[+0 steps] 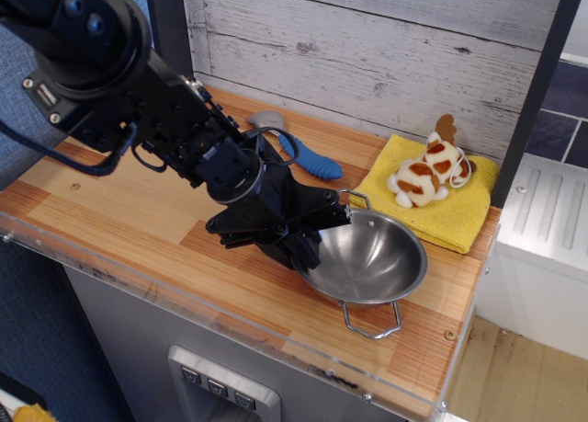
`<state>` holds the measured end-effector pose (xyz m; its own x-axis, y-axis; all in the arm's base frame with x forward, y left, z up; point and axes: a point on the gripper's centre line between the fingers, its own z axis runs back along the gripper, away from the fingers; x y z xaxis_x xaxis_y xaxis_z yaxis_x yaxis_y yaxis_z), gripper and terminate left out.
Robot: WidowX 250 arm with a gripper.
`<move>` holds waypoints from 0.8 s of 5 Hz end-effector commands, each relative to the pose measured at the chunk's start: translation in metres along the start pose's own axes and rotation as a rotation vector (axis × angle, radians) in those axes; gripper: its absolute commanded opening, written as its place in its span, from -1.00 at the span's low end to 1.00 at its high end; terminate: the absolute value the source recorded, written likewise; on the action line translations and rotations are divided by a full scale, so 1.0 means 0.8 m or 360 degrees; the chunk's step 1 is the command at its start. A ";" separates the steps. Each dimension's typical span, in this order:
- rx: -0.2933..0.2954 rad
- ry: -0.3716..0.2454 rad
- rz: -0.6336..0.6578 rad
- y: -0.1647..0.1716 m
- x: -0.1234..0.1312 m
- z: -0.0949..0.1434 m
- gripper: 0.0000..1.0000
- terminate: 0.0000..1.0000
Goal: Put the pot to the left of the spoon.
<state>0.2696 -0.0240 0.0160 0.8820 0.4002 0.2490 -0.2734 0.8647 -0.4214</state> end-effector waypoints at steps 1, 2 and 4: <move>-0.0002 -0.0053 -0.0055 -0.015 0.007 0.016 -1.00 -1.00; 0.0003 -0.0112 -0.0046 -0.018 0.013 0.032 -1.00 -1.00; 0.0063 -0.0253 0.0071 0.000 0.028 0.091 -1.00 -1.00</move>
<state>0.2585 0.0090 0.0766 0.8072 0.4863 0.3347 -0.3475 0.8497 -0.3965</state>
